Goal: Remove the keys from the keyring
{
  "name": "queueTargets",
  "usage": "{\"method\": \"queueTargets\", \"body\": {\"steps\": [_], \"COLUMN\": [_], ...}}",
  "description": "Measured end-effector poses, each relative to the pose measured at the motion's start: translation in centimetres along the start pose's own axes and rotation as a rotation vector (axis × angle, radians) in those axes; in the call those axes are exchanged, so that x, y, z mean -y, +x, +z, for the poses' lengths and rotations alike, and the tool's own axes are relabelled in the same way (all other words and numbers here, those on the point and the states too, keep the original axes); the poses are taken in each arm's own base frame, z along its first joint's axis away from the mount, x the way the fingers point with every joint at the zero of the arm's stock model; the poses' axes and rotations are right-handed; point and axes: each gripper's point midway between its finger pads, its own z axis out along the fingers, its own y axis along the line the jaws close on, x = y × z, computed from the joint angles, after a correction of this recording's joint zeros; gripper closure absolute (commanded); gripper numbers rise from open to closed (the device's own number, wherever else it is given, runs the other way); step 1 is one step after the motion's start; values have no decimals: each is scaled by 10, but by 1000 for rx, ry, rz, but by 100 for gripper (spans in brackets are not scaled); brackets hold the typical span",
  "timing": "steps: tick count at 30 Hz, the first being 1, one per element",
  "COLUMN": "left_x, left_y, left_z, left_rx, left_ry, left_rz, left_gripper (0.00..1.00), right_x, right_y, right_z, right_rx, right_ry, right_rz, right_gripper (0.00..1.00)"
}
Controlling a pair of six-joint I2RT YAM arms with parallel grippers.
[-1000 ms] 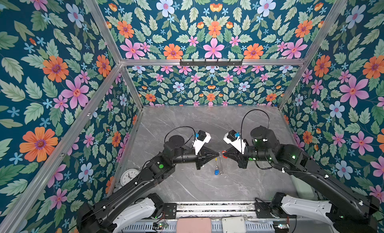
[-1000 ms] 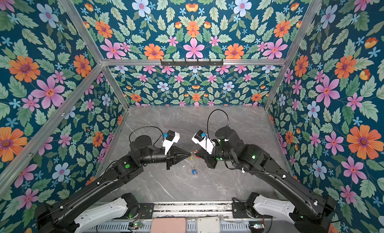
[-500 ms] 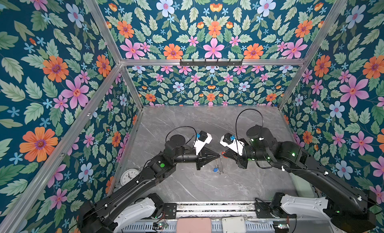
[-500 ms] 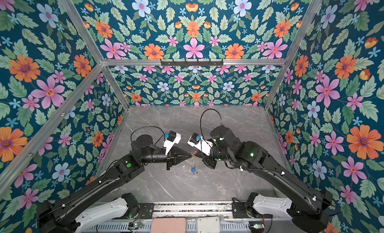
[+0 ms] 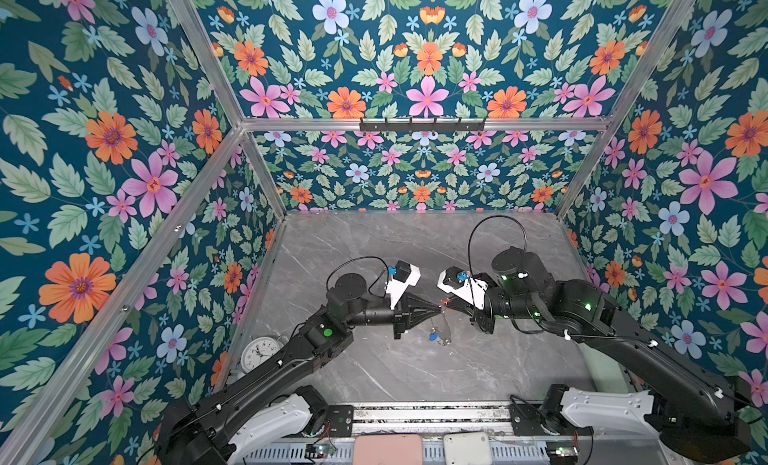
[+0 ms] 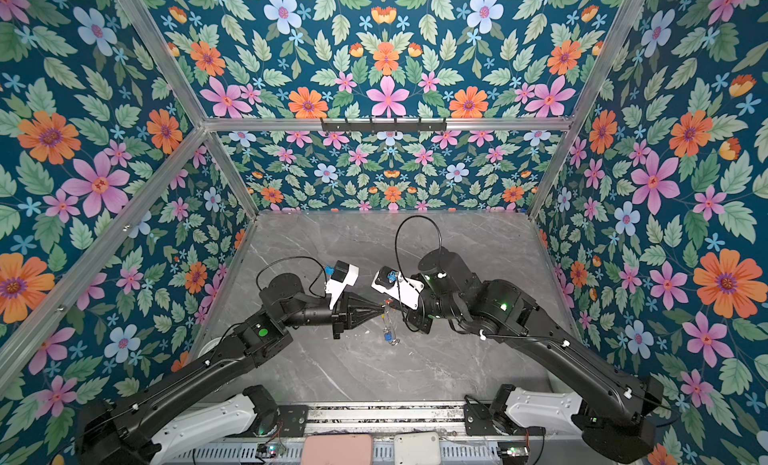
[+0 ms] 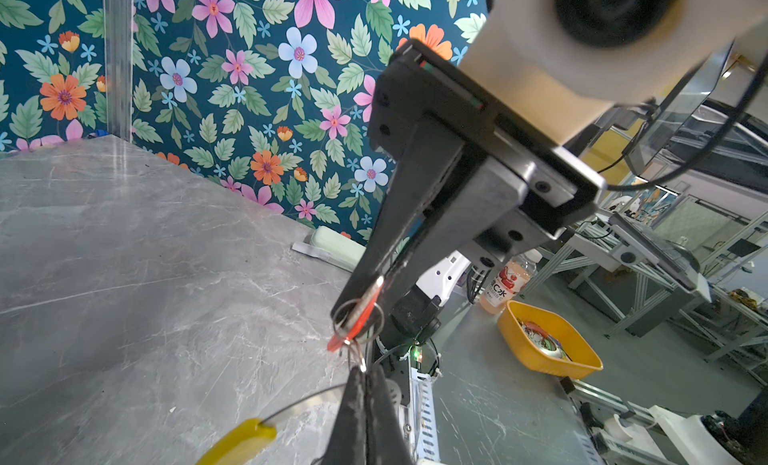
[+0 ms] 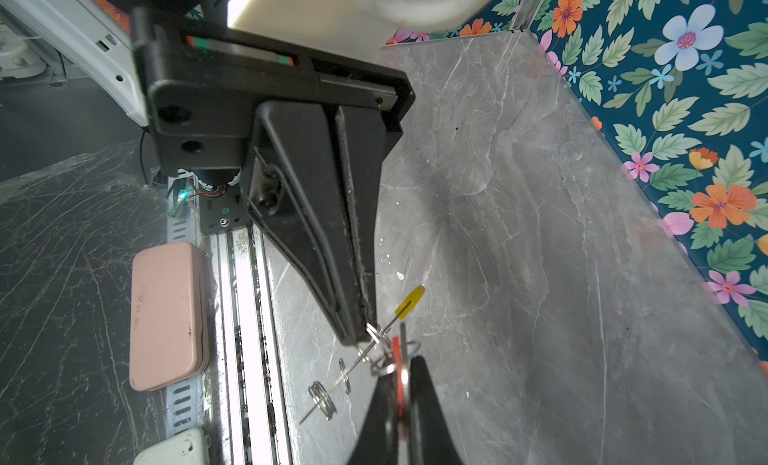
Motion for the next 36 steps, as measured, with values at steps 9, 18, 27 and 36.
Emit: {"method": "queueTargets", "body": {"steps": [9, 18, 27, 36], "left_x": [2, 10, 12, 15], "left_y": [-3, -6, -10, -13], "left_z": [-1, 1, -1, -4], "left_rx": [46, 78, 105, 174], "left_ry": [22, 75, 88, 119], "left_rz": [-4, -1, 1, -5], "left_gripper": [100, 100, 100, 100], "right_x": [0, -4, -7, -7], "right_y": [-5, -27, -35, -41], "right_z": [0, 0, 5, 7], "right_rx": [1, 64, 91, 94], "right_ry": [-1, -30, -57, -73], "right_rz": [-27, -45, -46, -41], "right_gripper": [93, 88, 100, 100]}}
